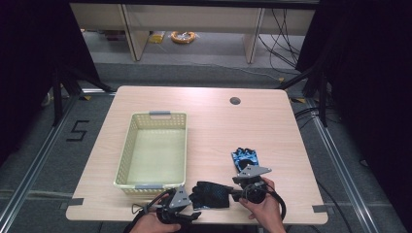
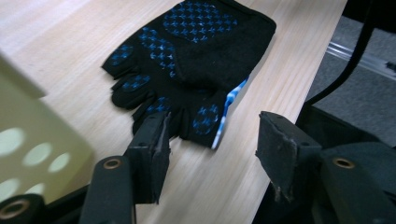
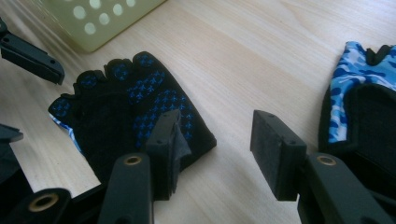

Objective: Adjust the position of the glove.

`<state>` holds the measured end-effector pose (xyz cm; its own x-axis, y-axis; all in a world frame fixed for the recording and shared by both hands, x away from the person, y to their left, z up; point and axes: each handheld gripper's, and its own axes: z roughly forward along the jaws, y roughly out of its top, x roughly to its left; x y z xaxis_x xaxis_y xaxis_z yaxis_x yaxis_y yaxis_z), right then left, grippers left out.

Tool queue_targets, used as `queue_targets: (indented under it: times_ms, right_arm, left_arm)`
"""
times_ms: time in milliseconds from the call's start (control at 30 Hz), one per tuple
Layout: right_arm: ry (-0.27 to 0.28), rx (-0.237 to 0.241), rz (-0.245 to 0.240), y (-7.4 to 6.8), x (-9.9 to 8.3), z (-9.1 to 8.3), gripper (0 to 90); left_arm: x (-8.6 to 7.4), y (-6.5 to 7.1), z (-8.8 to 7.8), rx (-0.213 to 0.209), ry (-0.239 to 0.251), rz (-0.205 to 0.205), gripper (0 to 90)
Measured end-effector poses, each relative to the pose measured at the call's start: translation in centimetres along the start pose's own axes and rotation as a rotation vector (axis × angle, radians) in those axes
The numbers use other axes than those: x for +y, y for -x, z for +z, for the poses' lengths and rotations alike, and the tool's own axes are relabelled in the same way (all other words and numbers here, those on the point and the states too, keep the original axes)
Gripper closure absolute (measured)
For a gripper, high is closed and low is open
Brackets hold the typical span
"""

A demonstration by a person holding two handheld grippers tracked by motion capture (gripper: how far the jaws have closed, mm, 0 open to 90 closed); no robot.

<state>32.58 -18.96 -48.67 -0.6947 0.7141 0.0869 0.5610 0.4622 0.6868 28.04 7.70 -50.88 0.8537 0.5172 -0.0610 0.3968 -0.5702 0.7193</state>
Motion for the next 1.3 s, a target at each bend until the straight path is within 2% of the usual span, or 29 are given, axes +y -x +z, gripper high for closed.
queue_targets:
  times_ms: [33,67,100,133,167,200,233,267,300,333,367,400,433,467,500,533,567,633,667,700,733,767,800,833,867,967,1100,1133,1300]
  right_arm:
    - [0.012,-0.005,-0.004,0.1,0.0,0.4,54.2]
    - [-0.005,0.0,-0.009,0.1,0.1,0.4,54.3]
    - [-0.02,0.018,0.007,0.2,0.2,0.6,54.3]
    - [-0.013,0.02,0.003,0.2,0.2,0.8,54.5]
    - [-0.013,0.02,0.003,0.2,0.2,0.8,54.5]
    - [-0.007,0.022,0.014,0.2,0.2,1.0,54.5]
    - [-0.002,0.013,-0.01,0.3,0.1,1.3,54.5]
    - [-0.025,0.018,-0.006,0.4,0.2,1.3,55.2]
    - [-0.03,0.018,-0.014,0.5,0.1,1.6,56.6]
    - [-0.028,0.034,0.011,0.4,0.1,1.9,59.1]
    - [-0.056,0.047,0.026,0.3,0.1,1.9,62.5]
    - [-0.037,0.08,0.019,0.6,-0.1,2.3,72.2]
    - [-0.037,0.08,0.019,0.6,-0.1,2.3,72.2]
    - [-0.044,0.091,0.03,0.5,-0.1,2.2,73.8]
    - [-0.038,0.096,0.027,0.6,-0.2,2.2,76.5]
    - [-0.021,0.098,0.029,0.6,-0.3,2.2,81.7]
    - [-0.028,0.096,0.024,0.7,-0.3,2.0,83.9]
    - [-0.013,0.098,0.019,0.6,-0.2,1.9,84.9]
    - [0.012,0.095,0.02,0.5,-0.2,1.9,85.1]
    - [0.011,0.102,0.013,0.5,0.0,1.6,85.3]
    - [0.022,0.102,0.012,0.5,0.2,1.2,85.4]
    - [0.038,0.102,0.012,0.4,0.3,0.9,85.4]
    - [0.051,0.095,0.005,0.4,0.5,0.5,85.4]
    - [0.056,0.101,0.028,0.2,0.6,0.0,85.4]
    - [0.063,0.084,0.003,0.3,0.8,-0.6,85.4]
    - [0.065,0.079,-0.002,0.5,0.7,-1.1,85.4]
    - [0.062,0.066,0.047,1.0,0.0,-2.1,85.3]
    - [0.069,0.062,0.043,1.2,-0.2,-2.2,85.3]
    - [0.047,0.022,0.018,1.9,-0.5,-2.1,85.2]
  left_arm:
    - [0.1,-0.1,0.1,0.0,-0.003,0.025,46.3]
    - [0.1,0.0,0.3,0.013,-0.008,0.009,46.3]
    - [0.2,0.0,0.5,0.006,-0.006,0.014,47.4]
    - [0.2,0.0,0.7,0.009,-0.012,0.012,48.0]
    - [0.2,0.0,0.7,0.02,-0.023,0.046,48.0]
    - [0.1,0.1,0.9,0.02,-0.014,0.036,50.2]
    - [0.2,-0.1,0.8,0.017,-0.022,0.053,54.3]
    - [0.2,0.0,0.9,0.011,-0.011,0.043,57.7]
    - [0.3,-0.1,0.8,0.02,-0.02,0.064,61.3]
    - [0.3,-0.1,0.9,0.026,-0.013,0.068,64.9]
    - [0.3,-0.2,0.8,0.03,-0.016,0.071,67.5]
    - [0.4,-0.3,0.8,0.038,-0.013,0.101,72.9]
    - [0.4,-0.3,0.8,0.038,-0.013,0.101,75.9]
    - [0.3,-0.2,0.9,0.035,-0.008,0.081,75.9]
    - [0.3,-0.2,0.9,0.035,-0.008,0.096,79.2]
    - [0.3,-0.1,0.9,0.031,-0.008,0.092,81.0]
    - [0.3,-0.2,0.8,0.044,-0.019,0.113,82.4]
    - [0.3,-0.2,0.8,0.038,-0.013,0.108,83.4]
    - [0.4,-0.1,0.7,0.024,0.001,0.1,84.1]
    - [0.5,-0.2,0.6,0.031,-0.004,0.121,84.3]
    - [0.6,0.0,0.4,0.029,0.005,0.108,84.5]
    - [0.8,0.0,0.4,0.023,0.019,0.124,84.8]
    - [0.9,0.1,0.3,0.028,0.024,0.113,85.0]
    - [1.2,0.1,0.1,0.027,0.025,0.128,85.1]
    - [1.4,0.1,0.2,0.026,0.032,0.121,85.2]
    - [2.0,0.3,0.3,0.02,0.042,0.128,85.1]
    - [2.8,0.8,0.8,0.004,0.054,0.121,84.9]
    - [3.0,0.9,1.0,0.0,0.052,0.141,84.8]
    - [3.3,1.6,2.5,-0.011,0.023,0.154,84.5]
